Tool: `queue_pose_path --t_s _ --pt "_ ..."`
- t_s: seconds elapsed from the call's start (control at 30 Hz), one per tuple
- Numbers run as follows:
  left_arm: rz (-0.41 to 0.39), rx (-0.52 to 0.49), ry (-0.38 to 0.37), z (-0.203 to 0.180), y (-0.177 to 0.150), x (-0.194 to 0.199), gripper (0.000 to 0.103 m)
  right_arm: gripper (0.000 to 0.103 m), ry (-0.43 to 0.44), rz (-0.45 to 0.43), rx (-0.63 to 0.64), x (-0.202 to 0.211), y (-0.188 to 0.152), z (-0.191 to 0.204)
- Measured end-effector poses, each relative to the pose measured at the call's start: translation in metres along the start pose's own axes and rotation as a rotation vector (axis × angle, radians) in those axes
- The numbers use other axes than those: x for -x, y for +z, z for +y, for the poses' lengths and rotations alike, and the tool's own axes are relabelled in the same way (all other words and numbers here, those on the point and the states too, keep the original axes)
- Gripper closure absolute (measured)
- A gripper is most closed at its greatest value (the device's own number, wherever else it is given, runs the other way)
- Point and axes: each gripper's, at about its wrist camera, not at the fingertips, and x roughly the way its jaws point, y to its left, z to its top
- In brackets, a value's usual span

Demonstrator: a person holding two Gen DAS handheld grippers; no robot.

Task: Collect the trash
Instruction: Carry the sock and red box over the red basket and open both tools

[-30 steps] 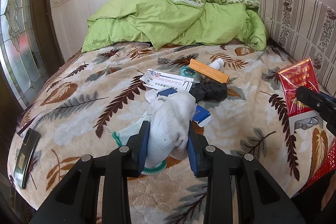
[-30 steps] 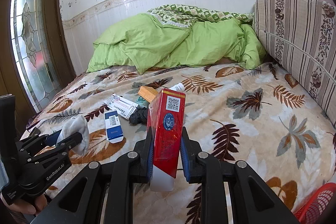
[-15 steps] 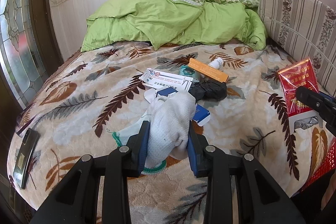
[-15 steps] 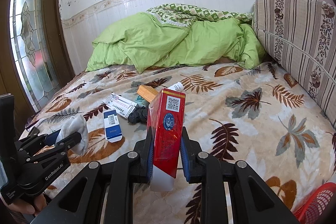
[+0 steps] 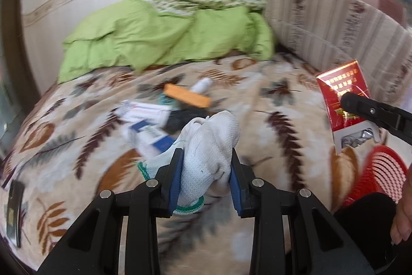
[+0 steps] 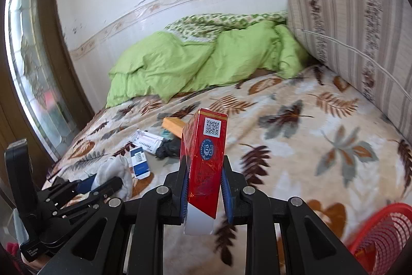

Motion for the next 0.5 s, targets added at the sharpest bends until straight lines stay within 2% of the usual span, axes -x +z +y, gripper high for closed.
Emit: queue_pose_path --t_s 0.1,0.3,0.43,0.5 --pt "0.007 -0.038 -0.114 -0.036 0.007 0.01 0.071 0.08 -0.056 -0.008 -0.066 0.032 -0.004 -0.038" --pt "0.034 -0.133 -0.352 -0.116 0.025 0.029 0.071 0.08 -0.223 -0.032 -0.197 0.106 -0.023 -0.125" --pt "0.096 -0.18 -0.515 -0.174 0.031 0.03 0.07 0.08 -0.319 -0.041 -0.279 0.145 -0.037 -0.169" --pt "0.129 -0.211 -0.57 -0.202 0.03 0.029 0.07 0.08 -0.355 -0.046 -0.307 0.159 -0.044 -0.185"
